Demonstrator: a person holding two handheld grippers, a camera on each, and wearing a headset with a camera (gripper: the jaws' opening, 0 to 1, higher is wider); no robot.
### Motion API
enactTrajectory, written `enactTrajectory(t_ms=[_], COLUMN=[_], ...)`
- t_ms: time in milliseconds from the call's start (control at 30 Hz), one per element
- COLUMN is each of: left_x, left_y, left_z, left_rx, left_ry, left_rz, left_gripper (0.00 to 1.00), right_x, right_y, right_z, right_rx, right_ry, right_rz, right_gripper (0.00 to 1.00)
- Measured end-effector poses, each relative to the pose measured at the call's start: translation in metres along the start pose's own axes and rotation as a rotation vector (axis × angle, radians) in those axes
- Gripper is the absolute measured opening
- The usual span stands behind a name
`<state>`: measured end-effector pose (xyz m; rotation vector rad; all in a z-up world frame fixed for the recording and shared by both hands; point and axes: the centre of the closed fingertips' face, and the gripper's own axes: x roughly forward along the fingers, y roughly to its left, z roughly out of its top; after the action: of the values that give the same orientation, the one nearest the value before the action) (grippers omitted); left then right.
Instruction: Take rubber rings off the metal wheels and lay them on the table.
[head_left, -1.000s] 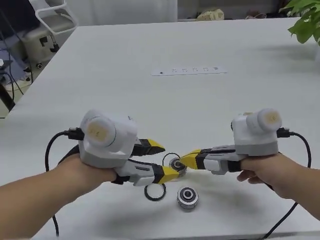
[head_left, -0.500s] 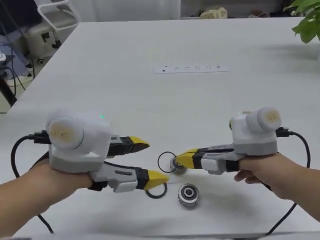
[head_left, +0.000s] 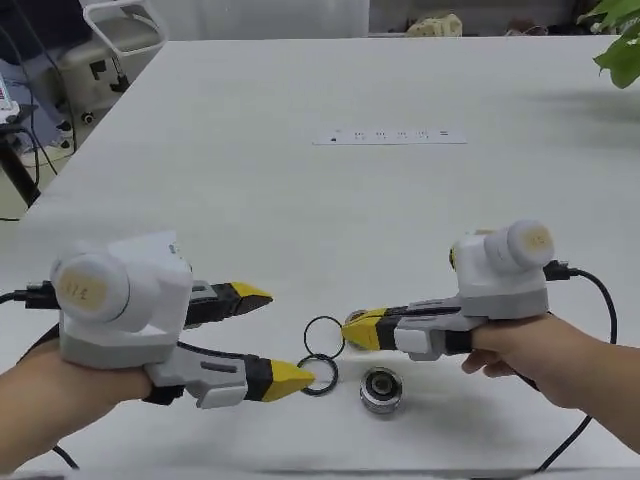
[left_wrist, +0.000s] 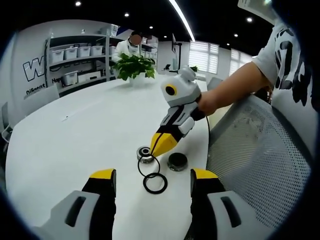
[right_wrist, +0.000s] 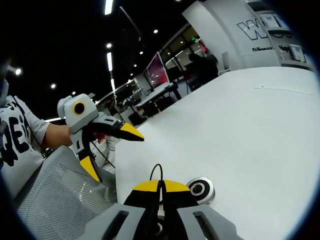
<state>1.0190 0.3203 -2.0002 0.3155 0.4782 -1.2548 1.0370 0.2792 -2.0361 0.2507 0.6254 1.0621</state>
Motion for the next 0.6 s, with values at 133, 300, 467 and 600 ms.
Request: enactTrajectory(t_ms=[133,300,467,600], left_x=[-0.003,-0.005,-0.006,-0.008], left_y=[-0.002,-0.001,-0.002,-0.002], left_z=[-0.003,-0.006,-0.009,-0.011], left_rx=[-0.002,-0.011,-0.016,-0.029], left_ry=[0.004,0.006,0.012,0.011], left_rz=[0.002,0.010,0.013,0.016], left_gripper=[0.59,0.60,0.60,0.60], right_x=[0.003,0.006,0.010,0.013], right_y=[0.004,0.006,0.008,0.011], right_z=[-0.003,-0.009,-0.015,-0.020], right_rx=[0.003,0.003,0.001,-0.005], right_ry=[0.014,0.032,0.054,0.069], right_rz=[0.012,0.019,0.024,0.031], right_gripper=[0.00,0.00,0.00,0.00])
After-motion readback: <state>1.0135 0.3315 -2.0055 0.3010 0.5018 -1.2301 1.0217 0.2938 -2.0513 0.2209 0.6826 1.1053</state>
